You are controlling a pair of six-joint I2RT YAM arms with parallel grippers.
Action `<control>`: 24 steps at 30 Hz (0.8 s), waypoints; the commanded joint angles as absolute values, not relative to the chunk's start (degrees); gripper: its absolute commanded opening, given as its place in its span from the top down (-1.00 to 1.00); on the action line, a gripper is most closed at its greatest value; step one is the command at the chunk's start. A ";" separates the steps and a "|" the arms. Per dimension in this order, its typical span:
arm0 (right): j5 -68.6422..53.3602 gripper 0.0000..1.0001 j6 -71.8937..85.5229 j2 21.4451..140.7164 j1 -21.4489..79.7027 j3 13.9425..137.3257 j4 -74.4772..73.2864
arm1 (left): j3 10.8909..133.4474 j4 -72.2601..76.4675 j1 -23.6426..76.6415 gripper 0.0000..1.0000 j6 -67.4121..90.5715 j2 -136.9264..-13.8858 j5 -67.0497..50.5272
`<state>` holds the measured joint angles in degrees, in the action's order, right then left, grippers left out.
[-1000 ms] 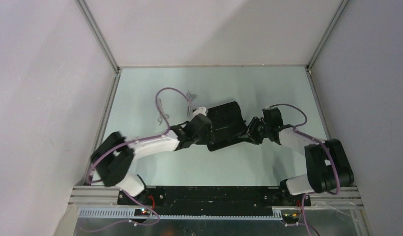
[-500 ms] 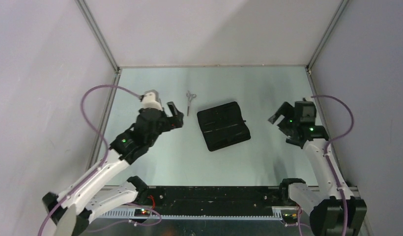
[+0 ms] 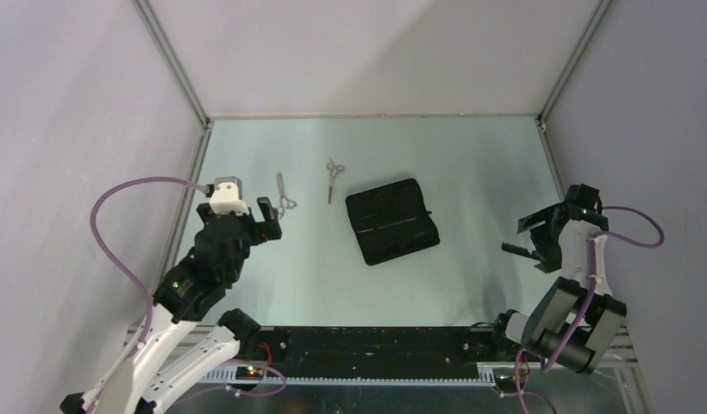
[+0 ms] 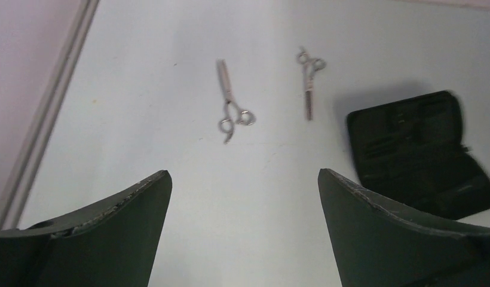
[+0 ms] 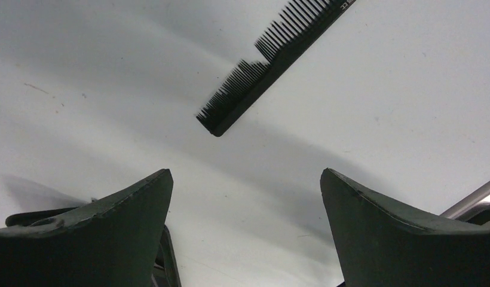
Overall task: Sort the hair-cutting tools
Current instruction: Adjust the comb at the center of the board.
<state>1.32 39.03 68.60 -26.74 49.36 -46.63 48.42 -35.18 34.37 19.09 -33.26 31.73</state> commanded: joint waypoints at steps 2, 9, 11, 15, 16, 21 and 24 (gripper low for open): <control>3.61 -0.93 41.83 70.74 -27.37 51.15 -42.71 | 43.79 -34.11 34.03 -0.99 11.64 -31.73 39.65; 7.33 -0.74 44.38 82.01 -27.09 53.01 -41.62 | 41.37 -32.21 33.13 -0.99 11.37 -30.97 39.10; 8.48 -0.69 44.85 84.10 -26.67 53.08 -40.45 | 40.94 -32.17 33.13 -0.99 11.39 -30.47 39.67; 8.92 -0.57 45.62 88.82 -26.12 54.05 -39.34 | 40.18 -31.80 33.11 -0.99 11.30 -29.75 40.00; 8.85 -0.56 45.79 89.76 -25.73 54.91 -39.40 | 40.13 -31.68 33.08 -0.99 11.26 -29.73 39.95; 11.09 -0.54 45.89 95.12 -23.20 57.67 -39.67 | 39.84 -31.14 33.10 -0.99 11.01 -29.71 39.75; 10.79 -0.49 46.32 97.35 -22.37 58.66 -39.96 | 39.60 -30.95 33.05 -0.99 10.99 -29.71 39.56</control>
